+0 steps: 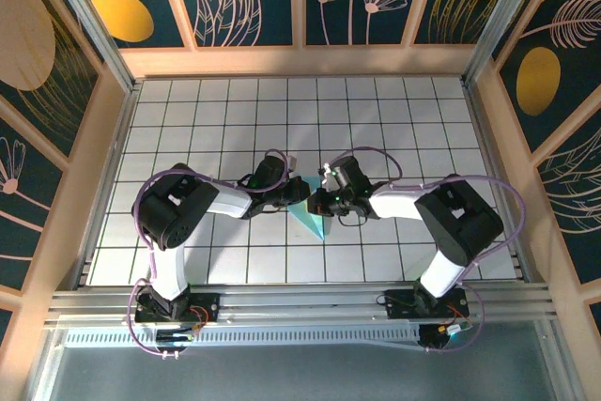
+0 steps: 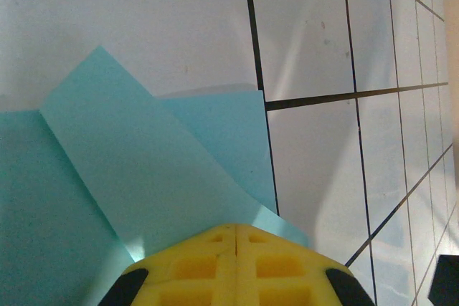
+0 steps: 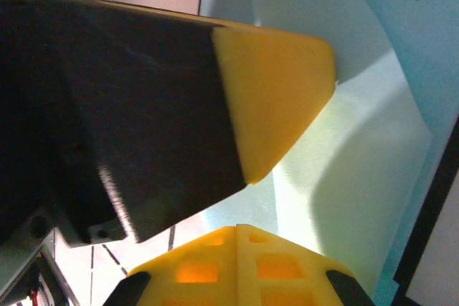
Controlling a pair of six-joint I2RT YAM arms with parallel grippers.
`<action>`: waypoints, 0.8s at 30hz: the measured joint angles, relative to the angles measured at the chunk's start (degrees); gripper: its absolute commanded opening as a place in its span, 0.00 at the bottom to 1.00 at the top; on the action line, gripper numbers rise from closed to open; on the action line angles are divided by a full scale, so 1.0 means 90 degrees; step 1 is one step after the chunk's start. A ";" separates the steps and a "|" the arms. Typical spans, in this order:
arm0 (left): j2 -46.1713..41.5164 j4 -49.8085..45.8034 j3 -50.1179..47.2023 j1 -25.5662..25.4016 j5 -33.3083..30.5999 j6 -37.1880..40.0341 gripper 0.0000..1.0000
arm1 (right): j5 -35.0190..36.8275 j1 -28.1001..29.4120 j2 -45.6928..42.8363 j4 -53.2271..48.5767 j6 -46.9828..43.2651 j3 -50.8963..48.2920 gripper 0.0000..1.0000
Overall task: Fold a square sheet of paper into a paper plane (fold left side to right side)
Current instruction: Fourth fold the wing at the center of the table.
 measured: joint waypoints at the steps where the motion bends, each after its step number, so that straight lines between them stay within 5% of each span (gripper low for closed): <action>1: 0.0000 0.0000 0.0000 0.0000 0.0000 -0.0002 0.00 | 0.0012 0.0007 0.0036 0.0000 0.0000 0.0000 0.00; 24: -0.0002 -0.0027 0.0002 -0.0029 -0.0165 -0.0214 0.00 | 0.0206 0.0211 -0.0100 -0.0007 0.0017 -0.0352 0.00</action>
